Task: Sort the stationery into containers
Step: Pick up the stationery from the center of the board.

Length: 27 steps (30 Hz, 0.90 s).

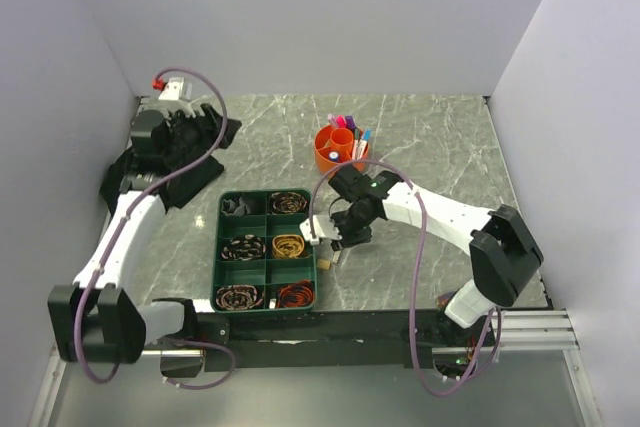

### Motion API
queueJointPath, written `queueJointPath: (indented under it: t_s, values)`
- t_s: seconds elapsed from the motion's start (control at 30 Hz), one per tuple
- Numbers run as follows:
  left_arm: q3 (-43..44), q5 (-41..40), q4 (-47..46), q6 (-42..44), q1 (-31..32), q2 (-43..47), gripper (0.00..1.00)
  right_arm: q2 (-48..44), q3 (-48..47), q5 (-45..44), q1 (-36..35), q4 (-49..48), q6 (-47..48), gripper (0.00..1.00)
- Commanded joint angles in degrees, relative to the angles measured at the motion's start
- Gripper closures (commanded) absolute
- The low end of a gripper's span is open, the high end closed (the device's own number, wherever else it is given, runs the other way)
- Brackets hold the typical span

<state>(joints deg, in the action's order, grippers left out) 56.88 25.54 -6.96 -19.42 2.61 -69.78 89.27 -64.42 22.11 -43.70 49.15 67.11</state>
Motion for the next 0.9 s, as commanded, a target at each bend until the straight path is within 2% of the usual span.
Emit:
queueJointPath:
  t_s: [0.0,0.1,0.6,0.67,0.77,0.8,0.87]
  values:
    - [-2.5,-2.9,3.1,1.9,-1.2,6.8,0.27,-0.1,2.7,-2.0,-1.4,-5.4,10.5,0.57]
    - [-3.9,-2.4,3.8,1.6,-2.4,8.6,0.27,-0.2,4.7,-2.3,-1.8,-8.6,13.7,0.56]
    - [-3.4,-3.3,6.3,2.5,-8.8,10.8,0.25,8.8,2.4,-3.2,-5.5,-7.5,23.9,0.57]
    - [-3.8,-3.2,6.0,2.2,-9.0,10.9,0.25,10.0,1.8,-3.1,-5.7,-6.6,24.0,0.61]
    - [-4.3,-2.9,5.3,1.8,-9.2,10.6,0.25,9.1,1.0,-2.9,-5.5,-5.9,22.5,0.81]
    - [-4.5,-2.9,5.1,1.7,-9.2,10.5,0.25,8.1,0.7,-3.3,-5.2,-5.4,21.4,0.93]
    - [-4.5,-2.3,4.2,1.5,-9.2,10.2,0.25,3.2,-0.1,-3.3,-4.2,-2.6,21.0,1.00]
